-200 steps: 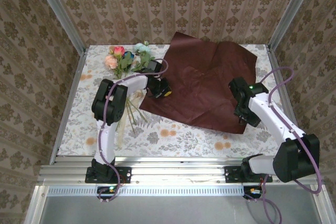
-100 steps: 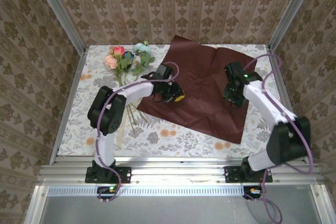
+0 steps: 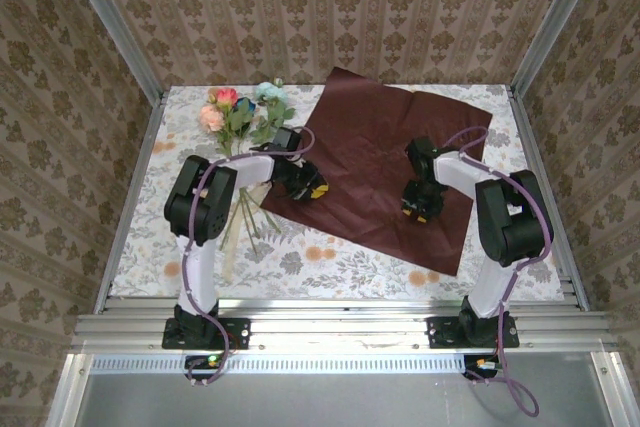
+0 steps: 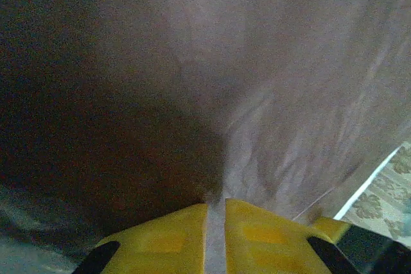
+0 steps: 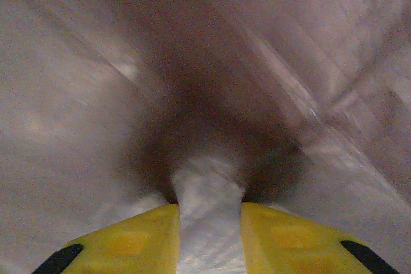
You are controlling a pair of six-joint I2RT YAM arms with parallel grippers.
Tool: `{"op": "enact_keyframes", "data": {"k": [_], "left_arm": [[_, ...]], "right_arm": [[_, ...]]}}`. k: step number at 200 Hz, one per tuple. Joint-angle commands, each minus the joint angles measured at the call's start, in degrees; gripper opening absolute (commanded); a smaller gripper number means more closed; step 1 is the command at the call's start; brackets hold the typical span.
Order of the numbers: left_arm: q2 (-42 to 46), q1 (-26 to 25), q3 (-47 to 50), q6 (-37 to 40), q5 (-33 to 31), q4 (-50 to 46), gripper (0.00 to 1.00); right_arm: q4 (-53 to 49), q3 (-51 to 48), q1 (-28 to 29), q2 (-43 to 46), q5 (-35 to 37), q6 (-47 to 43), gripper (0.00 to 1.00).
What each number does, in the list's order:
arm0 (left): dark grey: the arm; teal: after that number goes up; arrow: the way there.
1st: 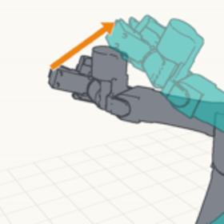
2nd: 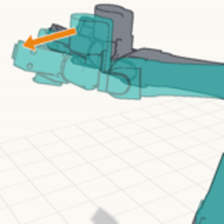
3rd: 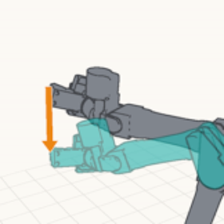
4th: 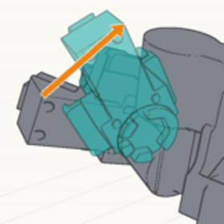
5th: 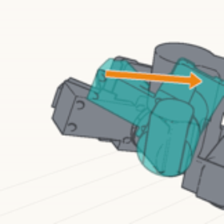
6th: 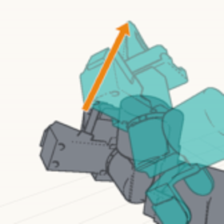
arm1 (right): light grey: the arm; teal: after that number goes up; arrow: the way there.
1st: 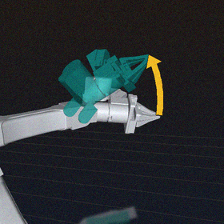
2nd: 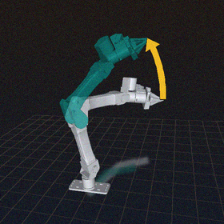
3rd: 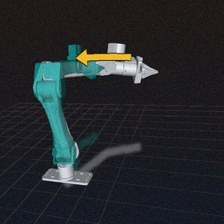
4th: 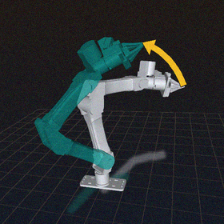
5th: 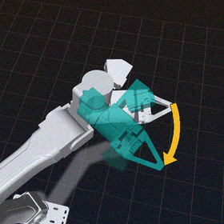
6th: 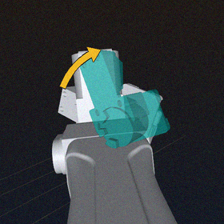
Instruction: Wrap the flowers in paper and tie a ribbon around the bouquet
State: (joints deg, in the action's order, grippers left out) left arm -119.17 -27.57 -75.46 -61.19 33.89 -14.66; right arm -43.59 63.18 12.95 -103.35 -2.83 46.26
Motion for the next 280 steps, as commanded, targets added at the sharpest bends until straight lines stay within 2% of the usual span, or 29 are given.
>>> {"op": "enact_keyframes", "data": {"k": [1,55,92,128,154,175,190,219,245,280], "left_arm": [[-4.07,1.03,-3.87,5.01,-1.15,-3.76,0.16],[-9.52,4.76,-13.98,11.09,-6.04,-14.04,0.16],[-9.28,6.99,-13.69,12.76,-7.27,-14.80,0.16],[-5.41,6.09,-18.61,15.69,-5.59,-17.78,0.27],[-0.72,5.19,-24.22,18.37,-9.11,-24.99,0.31],[2.10,6.47,-25.70,22.48,-13.94,-29.91,0.34],[2.71,8.85,-25.42,25.18,-15.03,-32.23,0.34],[4.53,15.26,-21.30,28.43,-15.85,-33.03,0.29],[5.18,20.27,-19.16,30.75,-17.71,-34.20,0.27],[5.41,25.11,-16.42,31.77,-17.72,-32.84,0.29]], "right_arm": [[-1.97,-3.24,1.35,1.48,1.36,4.62,0.31],[-1.40,-2.51,5.08,-0.61,-3.02,7.44,0.30],[-1.28,-2.00,9.95,-1.16,-5.96,11.95,0.30],[-5.48,-0.71,15.03,0.54,-1.40,16.27,0.38],[-8.55,1.59,14.92,2.66,2.01,17.71,0.44],[-9.34,5.04,14.82,2.56,1.62,15.99,0.45],[-7.53,6.83,14.53,2.71,2.29,12.99,0.45],[-1.78,9.82,12.56,0.51,-1.21,2.99,0.38],[-3.03,13.38,12.32,-1.97,2.66,-4.24,0.36],[-2.58,14.05,11.61,-8.07,-0.02,-5.33,0.37]]}}
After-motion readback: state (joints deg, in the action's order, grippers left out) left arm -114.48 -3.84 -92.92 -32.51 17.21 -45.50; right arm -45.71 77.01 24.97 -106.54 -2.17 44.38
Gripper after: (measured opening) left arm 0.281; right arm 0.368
